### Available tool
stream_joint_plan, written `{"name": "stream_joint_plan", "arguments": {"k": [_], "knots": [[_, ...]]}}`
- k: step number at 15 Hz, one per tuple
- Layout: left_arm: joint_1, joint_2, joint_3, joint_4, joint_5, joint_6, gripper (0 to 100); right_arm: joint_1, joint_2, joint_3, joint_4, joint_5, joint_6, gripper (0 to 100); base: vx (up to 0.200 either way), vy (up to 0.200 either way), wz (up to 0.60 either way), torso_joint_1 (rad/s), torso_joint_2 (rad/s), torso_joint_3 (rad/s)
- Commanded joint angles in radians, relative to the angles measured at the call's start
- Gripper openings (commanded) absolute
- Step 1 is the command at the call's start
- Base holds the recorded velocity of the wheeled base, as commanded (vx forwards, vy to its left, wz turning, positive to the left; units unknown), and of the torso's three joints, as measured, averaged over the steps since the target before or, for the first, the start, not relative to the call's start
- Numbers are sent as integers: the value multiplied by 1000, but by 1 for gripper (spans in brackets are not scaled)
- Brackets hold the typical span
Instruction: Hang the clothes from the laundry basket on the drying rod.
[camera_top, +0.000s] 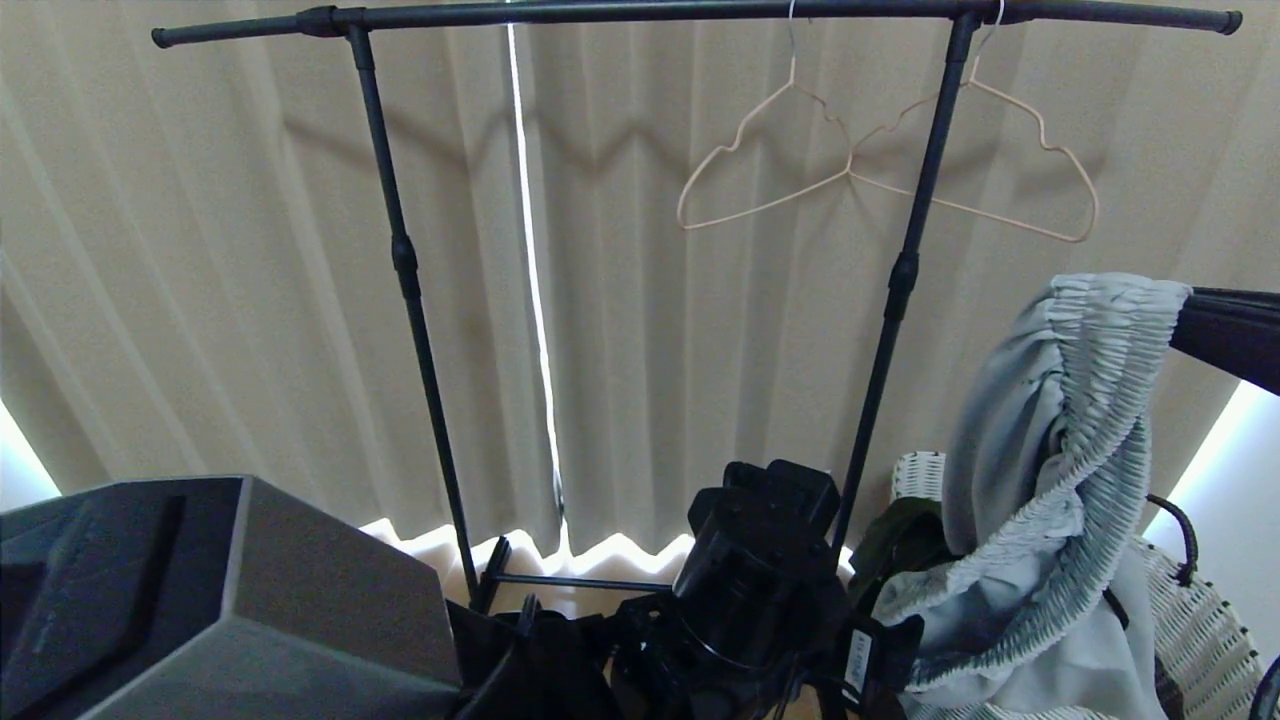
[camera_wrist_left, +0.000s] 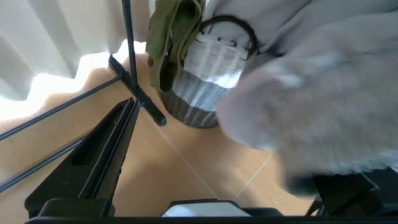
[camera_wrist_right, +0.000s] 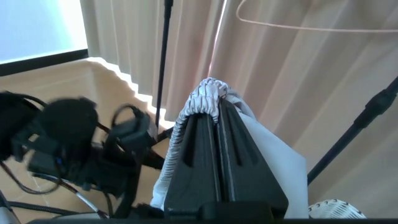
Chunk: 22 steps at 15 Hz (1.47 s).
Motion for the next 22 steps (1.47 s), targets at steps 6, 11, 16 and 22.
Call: {"name": "stream_joint_plan", "arguments": {"k": [6, 11, 16, 22], "knots": [[0, -54, 73, 0, 0, 7, 0, 2, -6, -3, 1, -1, -2, 0, 0, 0, 0, 0, 0, 0], [59, -246, 259, -58, 45, 80, 0, 2, 45, 2, 1, -9, 1, 0, 0, 0, 0, 0, 0, 0], [278, -594, 265, 167, -18, 102, 0, 41, 121, -3, -48, -4, 1, 0, 0, 0, 0, 0, 0, 0], [451, -727, -43, 577, -60, 178, 0, 67, 246, -61, -174, -4, 1, 0, 0, 0, 0, 0, 0, 0]]}}
